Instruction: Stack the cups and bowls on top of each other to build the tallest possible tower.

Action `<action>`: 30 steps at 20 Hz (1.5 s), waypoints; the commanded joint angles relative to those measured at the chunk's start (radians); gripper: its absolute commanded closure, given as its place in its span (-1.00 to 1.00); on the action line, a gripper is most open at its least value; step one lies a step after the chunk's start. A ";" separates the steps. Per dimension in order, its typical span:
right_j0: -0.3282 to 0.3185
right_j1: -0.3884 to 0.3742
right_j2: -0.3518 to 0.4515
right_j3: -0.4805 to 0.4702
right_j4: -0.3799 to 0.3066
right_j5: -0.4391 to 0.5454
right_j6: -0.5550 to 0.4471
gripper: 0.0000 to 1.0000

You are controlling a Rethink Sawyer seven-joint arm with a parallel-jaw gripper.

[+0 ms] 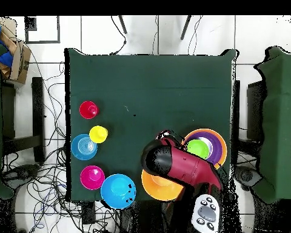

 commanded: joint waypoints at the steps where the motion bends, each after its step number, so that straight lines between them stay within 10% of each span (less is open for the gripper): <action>1: 0.016 0.080 0.085 0.001 0.068 -0.106 0.213 -1.00; 11: 0.022 0.073 0.109 0.012 0.099 -0.113 0.175 -1.00; 19: -0.143 -0.118 0.240 0.253 -0.038 -0.072 0.057 -1.00; 30: -0.158 -0.180 0.278 0.259 -0.040 -0.027 0.066 -1.00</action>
